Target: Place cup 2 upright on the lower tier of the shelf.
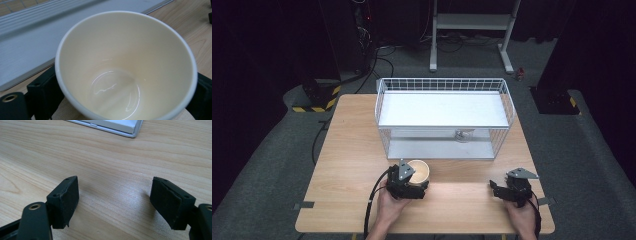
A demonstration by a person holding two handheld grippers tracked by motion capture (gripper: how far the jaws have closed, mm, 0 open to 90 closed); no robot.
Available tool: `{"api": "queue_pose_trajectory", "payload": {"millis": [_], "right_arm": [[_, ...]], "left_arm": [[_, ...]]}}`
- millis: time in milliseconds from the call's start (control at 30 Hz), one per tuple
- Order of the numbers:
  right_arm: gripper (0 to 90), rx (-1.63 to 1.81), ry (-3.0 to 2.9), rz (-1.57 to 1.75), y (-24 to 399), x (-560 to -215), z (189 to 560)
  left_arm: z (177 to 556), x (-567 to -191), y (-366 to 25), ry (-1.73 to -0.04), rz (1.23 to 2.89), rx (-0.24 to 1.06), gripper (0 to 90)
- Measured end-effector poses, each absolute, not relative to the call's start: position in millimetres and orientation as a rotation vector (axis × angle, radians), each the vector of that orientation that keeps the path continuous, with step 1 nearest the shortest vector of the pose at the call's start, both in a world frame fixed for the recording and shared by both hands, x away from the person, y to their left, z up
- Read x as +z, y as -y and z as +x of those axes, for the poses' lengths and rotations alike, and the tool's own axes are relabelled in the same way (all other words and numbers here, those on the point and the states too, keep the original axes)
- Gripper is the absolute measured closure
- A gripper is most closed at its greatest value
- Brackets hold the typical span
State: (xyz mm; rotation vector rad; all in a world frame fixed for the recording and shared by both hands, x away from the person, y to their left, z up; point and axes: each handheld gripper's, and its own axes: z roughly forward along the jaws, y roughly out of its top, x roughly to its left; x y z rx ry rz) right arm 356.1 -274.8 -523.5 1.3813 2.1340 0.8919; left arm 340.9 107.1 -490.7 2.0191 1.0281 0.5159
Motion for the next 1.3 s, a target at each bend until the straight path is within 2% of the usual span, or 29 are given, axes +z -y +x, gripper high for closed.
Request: {"api": "queue_pose_trajectory", "payload": {"millis": [767, 1300], "right_arm": [[23.2, 0.89, -2.135, 1.38, 275, -524, 356], [23.3, 0.89, -2.137, 1.381, 275, -523, 356]], "left_arm": [[342, -486, -104, -1.041, 1.985, 0.585, 9.6], [362, -472, -107, -1.059, 1.995, 0.608, 9.6]]}}
